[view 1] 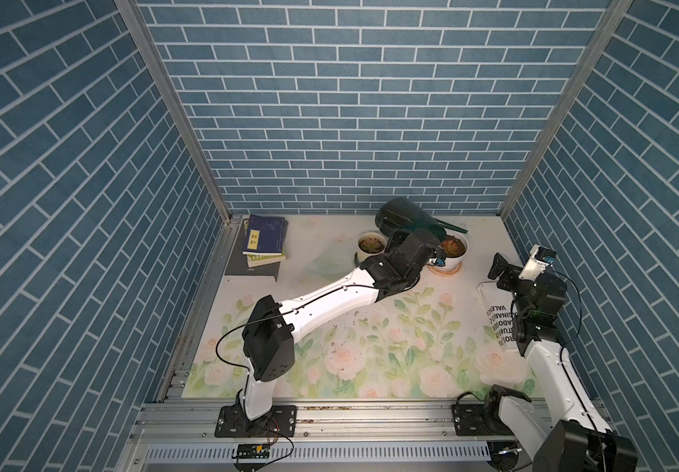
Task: Water the succulent around the soil edge
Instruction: Water the soil of the potted plant with water.
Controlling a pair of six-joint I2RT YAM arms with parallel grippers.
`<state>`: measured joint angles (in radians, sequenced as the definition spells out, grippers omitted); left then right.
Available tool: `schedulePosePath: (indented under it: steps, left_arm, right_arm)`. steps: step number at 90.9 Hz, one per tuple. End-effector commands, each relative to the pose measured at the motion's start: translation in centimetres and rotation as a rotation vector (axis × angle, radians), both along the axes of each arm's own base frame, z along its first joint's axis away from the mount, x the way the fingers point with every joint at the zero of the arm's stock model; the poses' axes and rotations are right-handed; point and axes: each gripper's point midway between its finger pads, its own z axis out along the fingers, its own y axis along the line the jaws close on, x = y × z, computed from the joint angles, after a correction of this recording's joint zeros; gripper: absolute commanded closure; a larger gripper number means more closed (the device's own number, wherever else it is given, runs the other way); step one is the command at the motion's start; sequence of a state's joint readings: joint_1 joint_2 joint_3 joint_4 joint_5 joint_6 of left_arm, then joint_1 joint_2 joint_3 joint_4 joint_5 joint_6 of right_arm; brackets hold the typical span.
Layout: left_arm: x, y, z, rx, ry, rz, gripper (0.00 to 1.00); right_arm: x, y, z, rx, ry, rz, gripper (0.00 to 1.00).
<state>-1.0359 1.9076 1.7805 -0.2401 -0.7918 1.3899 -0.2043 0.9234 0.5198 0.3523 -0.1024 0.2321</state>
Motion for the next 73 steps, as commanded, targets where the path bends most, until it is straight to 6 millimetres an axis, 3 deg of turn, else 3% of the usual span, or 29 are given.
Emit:
schedulePosePath:
  steps: [1,25,48,73]
  left_arm:
    - [-1.4,0.3,3.0,-0.111,-0.033,-0.021,1.00]
    - [-1.8,2.8,1.3,-0.064,-0.014,0.054,1.00]
    - [-0.2,6.4,0.3,-0.033,-0.021,0.178,1.00]
    - [1.6,5.4,0.8,-0.055,-0.042,0.180,1.00]
  right_arm:
    - [-0.2,0.1,0.5,0.017,-0.031,0.003,0.01]
    - [-0.2,0.1,0.4,0.018,-0.029,0.005,0.01]
    - [-0.1,0.2,0.5,0.022,-0.031,0.010,0.01]
    - [-0.1,0.2,0.5,0.022,-0.031,0.011,0.01]
